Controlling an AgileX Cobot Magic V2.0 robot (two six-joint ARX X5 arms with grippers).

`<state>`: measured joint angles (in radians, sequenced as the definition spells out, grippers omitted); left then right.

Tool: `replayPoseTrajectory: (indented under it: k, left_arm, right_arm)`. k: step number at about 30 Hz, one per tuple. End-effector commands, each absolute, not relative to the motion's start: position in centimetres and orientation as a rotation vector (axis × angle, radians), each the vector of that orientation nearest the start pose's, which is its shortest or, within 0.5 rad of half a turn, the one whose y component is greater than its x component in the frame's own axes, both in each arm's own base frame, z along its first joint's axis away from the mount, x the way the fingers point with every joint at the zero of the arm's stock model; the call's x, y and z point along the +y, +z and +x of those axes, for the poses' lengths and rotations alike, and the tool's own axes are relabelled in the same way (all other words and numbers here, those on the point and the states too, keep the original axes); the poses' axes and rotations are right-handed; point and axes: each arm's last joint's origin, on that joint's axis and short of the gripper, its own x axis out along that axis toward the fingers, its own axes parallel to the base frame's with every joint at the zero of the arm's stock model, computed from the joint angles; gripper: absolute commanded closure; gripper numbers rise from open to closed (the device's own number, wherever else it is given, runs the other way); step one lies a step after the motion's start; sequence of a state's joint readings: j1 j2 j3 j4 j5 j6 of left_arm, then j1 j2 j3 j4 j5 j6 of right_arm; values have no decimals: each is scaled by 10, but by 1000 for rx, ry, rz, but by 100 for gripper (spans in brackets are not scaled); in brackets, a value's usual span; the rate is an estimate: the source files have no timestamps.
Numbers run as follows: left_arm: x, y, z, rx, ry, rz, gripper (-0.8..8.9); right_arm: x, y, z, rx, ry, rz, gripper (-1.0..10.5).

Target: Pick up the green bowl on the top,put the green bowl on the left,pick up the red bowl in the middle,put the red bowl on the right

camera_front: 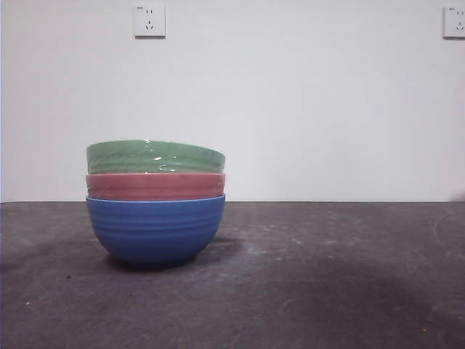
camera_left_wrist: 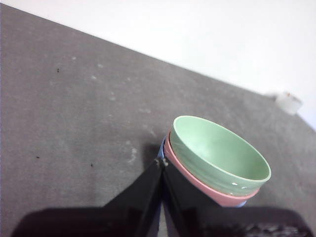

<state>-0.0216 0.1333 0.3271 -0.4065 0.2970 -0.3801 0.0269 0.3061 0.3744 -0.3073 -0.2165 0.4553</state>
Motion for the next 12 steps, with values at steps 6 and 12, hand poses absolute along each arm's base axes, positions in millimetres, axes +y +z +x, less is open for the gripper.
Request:
replayPoseTrajectory:
  k: [6, 12]
  left_arm:
    - [-14, 268, 105, 366, -396, -255, 820]
    - [-19, 300, 134, 474, -592, -222, 819]
  right_arm:
    - [14, 286, 131, 363, 330, 307, 963]
    - [18, 308, 152, 431, 473, 205, 963]
